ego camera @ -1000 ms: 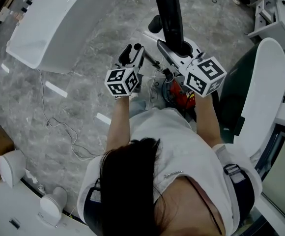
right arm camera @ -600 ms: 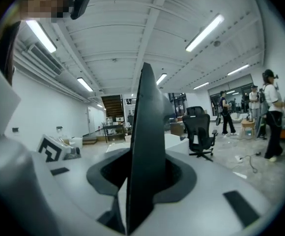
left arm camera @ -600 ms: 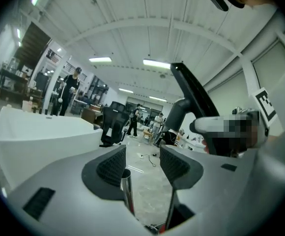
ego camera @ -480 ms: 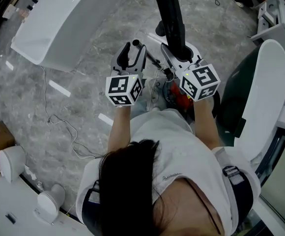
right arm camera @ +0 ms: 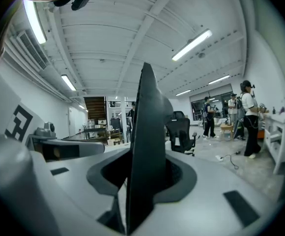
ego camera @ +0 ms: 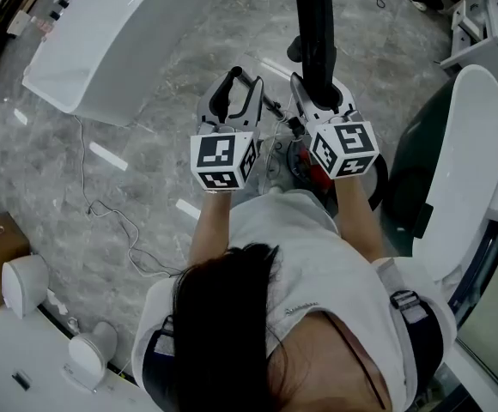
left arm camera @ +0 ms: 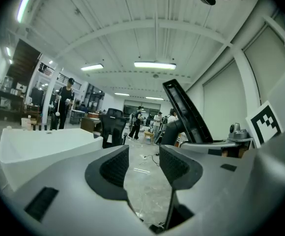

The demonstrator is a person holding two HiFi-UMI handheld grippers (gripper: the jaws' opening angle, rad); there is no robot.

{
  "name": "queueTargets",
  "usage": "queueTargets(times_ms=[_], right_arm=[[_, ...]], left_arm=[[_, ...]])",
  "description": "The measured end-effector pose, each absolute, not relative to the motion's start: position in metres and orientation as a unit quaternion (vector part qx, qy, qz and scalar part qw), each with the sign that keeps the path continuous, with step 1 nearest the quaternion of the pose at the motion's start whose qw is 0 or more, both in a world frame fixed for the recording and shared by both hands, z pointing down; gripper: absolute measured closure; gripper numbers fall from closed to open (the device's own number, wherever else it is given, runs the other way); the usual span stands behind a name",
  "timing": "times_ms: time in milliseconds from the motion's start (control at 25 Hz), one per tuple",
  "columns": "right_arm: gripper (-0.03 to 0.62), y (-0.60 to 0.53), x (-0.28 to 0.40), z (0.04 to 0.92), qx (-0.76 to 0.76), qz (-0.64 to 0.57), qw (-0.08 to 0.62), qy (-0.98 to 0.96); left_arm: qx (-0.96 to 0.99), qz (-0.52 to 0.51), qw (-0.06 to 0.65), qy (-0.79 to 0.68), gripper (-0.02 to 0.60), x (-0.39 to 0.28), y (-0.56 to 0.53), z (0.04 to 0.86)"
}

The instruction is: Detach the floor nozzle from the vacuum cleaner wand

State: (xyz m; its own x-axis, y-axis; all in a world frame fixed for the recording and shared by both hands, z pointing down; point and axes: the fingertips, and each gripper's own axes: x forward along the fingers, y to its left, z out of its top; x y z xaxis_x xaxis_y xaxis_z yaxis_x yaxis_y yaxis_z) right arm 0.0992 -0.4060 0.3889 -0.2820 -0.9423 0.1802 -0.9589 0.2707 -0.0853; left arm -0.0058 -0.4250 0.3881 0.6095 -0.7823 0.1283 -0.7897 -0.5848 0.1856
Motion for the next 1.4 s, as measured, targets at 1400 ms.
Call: queueTargets(times_ms=[1400], right_arm=[[0.448,-0.401,0.090,0.411,0.600,0.067,0.076,-0.793]], left_arm=[[0.874,0.054,0.141,-0.462,0.578,0.010,-0.420,0.416]])
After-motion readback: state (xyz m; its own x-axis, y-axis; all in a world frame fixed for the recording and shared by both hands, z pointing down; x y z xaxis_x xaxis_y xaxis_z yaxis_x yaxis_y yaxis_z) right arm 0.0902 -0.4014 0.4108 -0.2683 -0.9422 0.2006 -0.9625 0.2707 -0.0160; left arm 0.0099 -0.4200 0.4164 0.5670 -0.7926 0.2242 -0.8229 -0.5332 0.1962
